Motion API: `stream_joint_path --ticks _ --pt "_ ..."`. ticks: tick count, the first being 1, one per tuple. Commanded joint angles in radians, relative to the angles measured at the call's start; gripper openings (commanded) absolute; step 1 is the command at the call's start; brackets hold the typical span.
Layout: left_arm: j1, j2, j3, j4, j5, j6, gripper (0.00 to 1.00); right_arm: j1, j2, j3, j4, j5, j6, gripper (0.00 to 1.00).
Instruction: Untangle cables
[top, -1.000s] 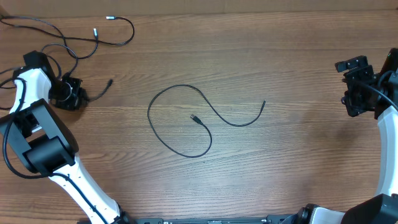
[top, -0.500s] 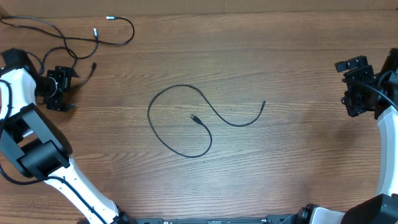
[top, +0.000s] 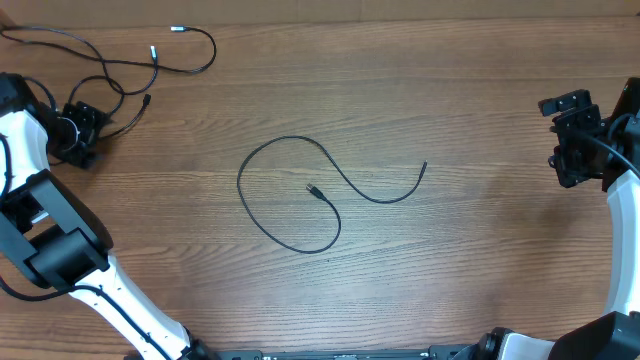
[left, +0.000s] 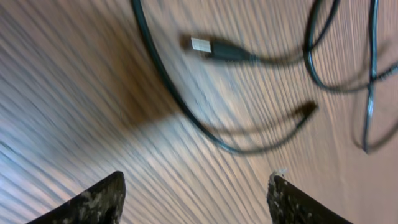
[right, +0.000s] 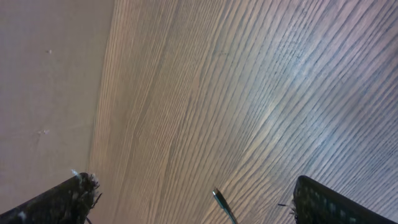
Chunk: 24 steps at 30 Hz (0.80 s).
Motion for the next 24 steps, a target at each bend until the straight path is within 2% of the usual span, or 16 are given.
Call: stream_joint_path --ticks 1,6,7,9,10,11,13,18,24 --pt "-0.020 0.004 0.024 0.068 -0.187 0.087 0.71 -0.001 -0.006 0.003 0.005 0.011 -0.005 1.00" --pt "-0.069 0.004 0.024 0.204 -0.205 0.303 0.71 -0.001 -0.006 0.004 0.005 0.011 -0.005 1.00" --pt "-0.093 0.004 0.024 0.245 -0.251 0.378 0.68 -0.001 -0.006 0.004 0.005 0.011 -0.005 1.00" --pt "-0.114 0.004 0.023 0.282 -0.299 0.391 0.56 -0.001 -0.006 0.004 0.005 0.011 -0.005 1.00" --pt "-0.124 0.004 0.023 0.299 -0.301 0.391 0.56 -0.001 -0.006 0.004 0.005 0.011 -0.005 1.00" --pt "-0.134 0.004 0.022 0.317 -0.301 0.391 0.61 -0.001 -0.006 0.004 0.005 0.011 -0.005 1.00" --pt "-0.148 0.006 0.021 0.345 -0.301 0.396 0.80 -0.001 -0.006 0.004 0.005 0.011 -0.005 1.00" --pt "-0.164 0.029 0.020 0.395 -0.305 0.484 0.82 -0.001 -0.006 0.004 0.005 0.011 -0.005 1.00" --pt "-0.158 0.087 0.020 0.391 -0.301 0.533 0.84 -0.001 -0.006 0.004 0.005 0.011 -0.005 1.00"
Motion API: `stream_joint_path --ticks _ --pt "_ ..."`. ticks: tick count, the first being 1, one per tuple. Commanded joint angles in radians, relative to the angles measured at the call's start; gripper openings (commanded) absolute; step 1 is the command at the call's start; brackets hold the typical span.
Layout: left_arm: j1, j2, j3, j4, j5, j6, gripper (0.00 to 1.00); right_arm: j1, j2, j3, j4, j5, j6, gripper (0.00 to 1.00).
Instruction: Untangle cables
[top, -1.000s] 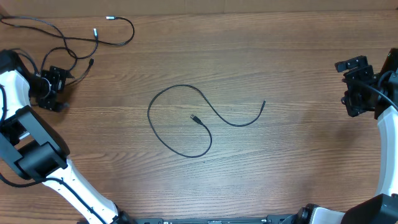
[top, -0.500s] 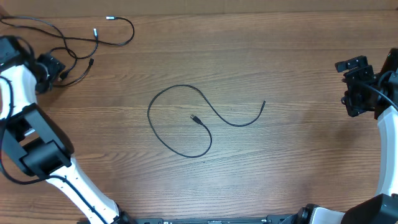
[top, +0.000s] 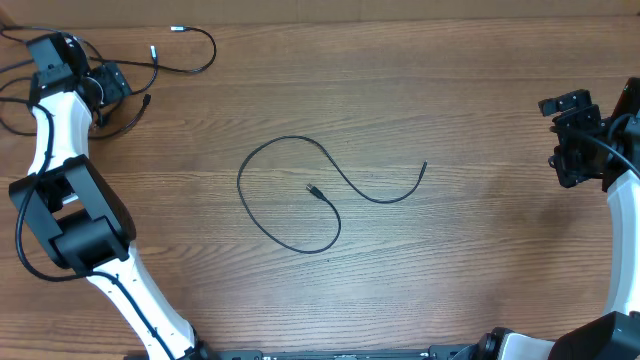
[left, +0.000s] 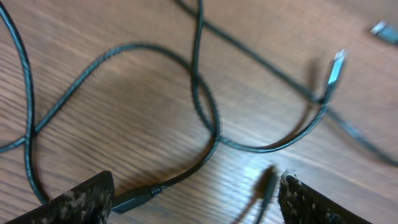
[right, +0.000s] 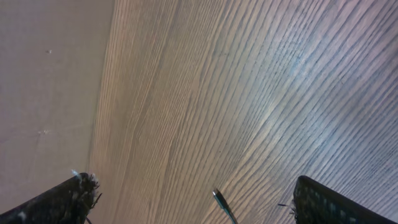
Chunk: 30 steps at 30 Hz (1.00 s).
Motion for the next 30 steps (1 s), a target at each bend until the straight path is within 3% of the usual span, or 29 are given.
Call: stream_joint_path --ticks 1,15,22,23,25,26,27,29,30 --pt "0.010 0.059 0.015 -0.010 -0.010 0.087 0.85 -0.001 -0.006 0.004 0.005 0.011 -0.005 1.00" --pt "0.012 0.092 0.015 0.012 0.037 0.240 0.84 -0.001 -0.006 0.004 0.005 0.011 -0.005 1.00" --pt "0.035 0.156 0.015 0.000 0.037 0.244 0.85 -0.001 -0.006 0.004 0.005 0.011 -0.005 1.00" --pt "0.041 0.163 0.015 -0.008 0.039 0.241 0.80 -0.001 -0.006 0.004 0.005 0.011 -0.005 1.00" --pt "0.048 0.169 0.015 -0.015 0.038 0.241 0.60 -0.001 -0.006 0.004 0.005 0.011 -0.005 1.00" --pt "0.052 0.170 0.015 -0.019 0.038 0.241 0.49 -0.001 -0.006 0.004 0.005 0.011 -0.005 1.00" --pt "0.060 0.170 0.015 -0.021 0.037 0.241 0.28 -0.001 -0.006 0.004 0.005 0.011 -0.005 1.00" --pt "0.066 0.167 0.015 -0.023 0.037 0.221 0.13 -0.001 -0.006 0.004 0.005 0.011 -0.005 1.00" --pt "0.068 0.165 0.016 -0.028 0.037 0.205 0.10 -0.001 -0.006 0.004 0.005 0.011 -0.005 1.00"
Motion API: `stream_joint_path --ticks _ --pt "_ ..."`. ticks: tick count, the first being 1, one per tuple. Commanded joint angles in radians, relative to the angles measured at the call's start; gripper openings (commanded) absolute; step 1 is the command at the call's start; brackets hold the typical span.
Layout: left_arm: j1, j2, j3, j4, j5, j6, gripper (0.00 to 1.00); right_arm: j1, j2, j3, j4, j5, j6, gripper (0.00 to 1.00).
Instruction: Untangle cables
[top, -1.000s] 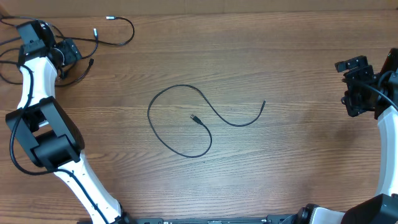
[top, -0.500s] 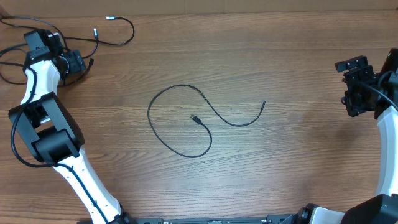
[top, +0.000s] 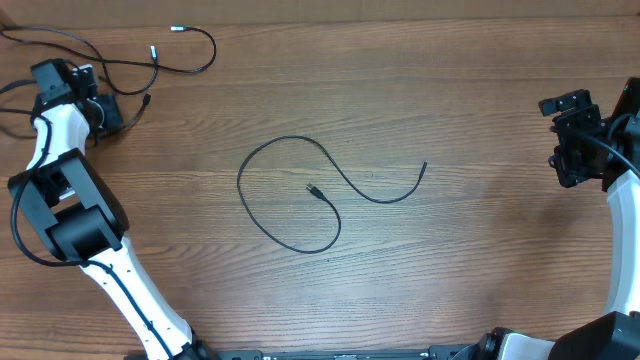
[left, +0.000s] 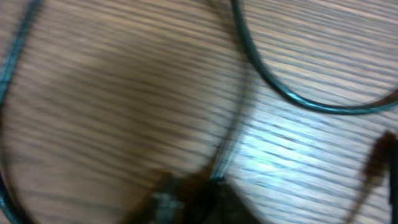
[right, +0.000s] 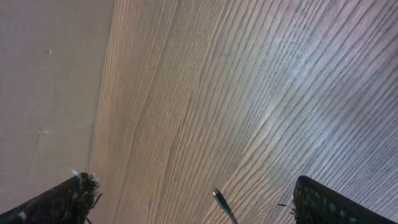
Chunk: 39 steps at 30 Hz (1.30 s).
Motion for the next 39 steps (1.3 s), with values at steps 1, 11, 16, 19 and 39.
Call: stream_joint_path --ticks 1,11,16,19,39 --pt "0.015 0.036 0.001 -0.029 0.011 -0.036 0.07 -0.001 -0.006 0.004 0.005 0.011 -0.005 1.00" --pt "0.008 -0.027 0.002 -0.159 0.008 -0.077 0.04 -0.001 -0.006 0.004 0.005 0.011 -0.005 1.00" --pt "0.008 -0.108 0.002 -0.199 0.012 -0.182 0.04 -0.001 -0.006 0.003 0.005 0.011 -0.005 1.00" --pt "0.008 -0.150 0.002 -0.219 0.012 -0.185 0.04 -0.001 -0.006 0.004 0.005 0.011 -0.005 1.00" --pt "0.005 -0.224 0.008 -0.333 0.462 -0.227 0.75 -0.001 -0.006 0.003 0.005 0.011 -0.005 1.00"
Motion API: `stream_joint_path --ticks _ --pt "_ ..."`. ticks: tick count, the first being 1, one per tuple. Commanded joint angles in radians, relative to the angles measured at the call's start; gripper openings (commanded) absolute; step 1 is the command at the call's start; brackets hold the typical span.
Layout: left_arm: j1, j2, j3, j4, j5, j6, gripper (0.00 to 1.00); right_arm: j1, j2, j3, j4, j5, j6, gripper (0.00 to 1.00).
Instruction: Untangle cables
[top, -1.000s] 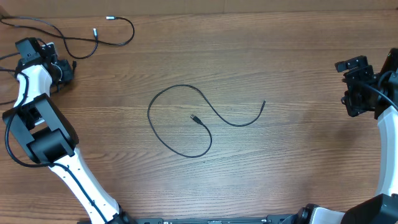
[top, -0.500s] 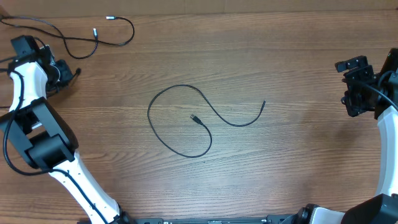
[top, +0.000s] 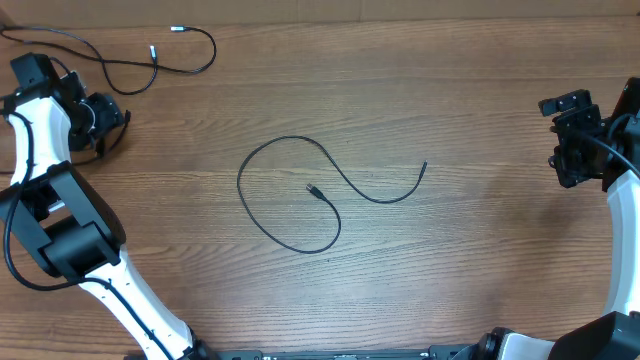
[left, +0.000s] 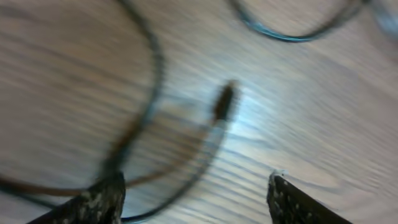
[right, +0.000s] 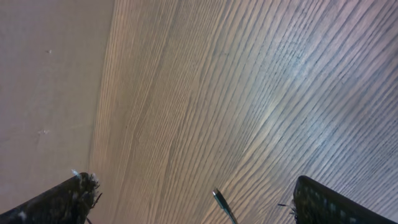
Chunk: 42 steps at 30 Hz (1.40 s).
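One black cable (top: 290, 192) lies by itself mid-table in a loose loop, both ends free. The remaining cables (top: 150, 62) sprawl at the far left corner, with two small plugs near the back edge. My left gripper (top: 110, 114) sits just below them and is open. In the blurred left wrist view the left gripper (left: 196, 182) has its fingers wide apart, a dark plug (left: 224, 102) ahead of them and a cable strand (left: 149, 74) curving past the left finger. My right gripper (top: 566, 160) hangs open at the right edge. It (right: 193, 186) holds nothing.
The loose cable's right end (right: 221, 203) shows at the bottom of the right wrist view, over bare wood. The table's back edge (top: 400, 20) runs just behind the tangle. Beyond the table's edge, in the right wrist view, lies a plain grey floor (right: 50, 74).
The left gripper's fingers, bunched together in a blurred view before, now stand apart. The plug that lay right of that gripper has left that spot overhead. The right arm is unchanged.
The left gripper was open at the table's left edge below the tangle. Then it stood open higher up, over the crossing strands. Then it sat lower with its fingers together. Now it is open again there, with one strand shifted. The middle cable and right arm stayed put.
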Motion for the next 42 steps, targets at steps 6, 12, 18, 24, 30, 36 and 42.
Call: stream_joint_path --ticks 6,12,18,24,30,36,42 --pt "-0.044 -0.075 0.001 -0.019 0.820 -0.019 1.00 -0.001 -0.006 0.004 0.005 0.011 -0.005 1.00" --pt "-0.172 -0.075 0.001 -0.267 0.577 -0.007 0.99 -0.001 -0.006 0.004 0.005 0.011 -0.005 1.00" --pt "-0.351 -0.075 0.001 -0.437 0.237 -0.009 0.99 -0.001 -0.006 0.004 0.006 0.011 -0.005 1.00" --pt "-0.515 -0.075 -0.001 -0.600 -0.204 -0.151 1.00 -0.001 -0.006 0.004 0.005 0.011 -0.005 1.00" --pt "-0.569 -0.075 -0.011 -0.631 -0.246 -0.159 0.96 -0.001 -0.006 0.004 0.005 0.011 -0.005 1.00" --pt "-0.574 -0.075 -0.051 -0.612 -0.216 -0.158 0.89 -0.001 -0.006 0.004 0.005 0.011 -0.005 1.00" --pt "-0.577 -0.075 -0.127 -0.555 -0.169 -0.153 0.76 -0.001 -0.006 0.003 0.005 0.011 -0.005 1.00"
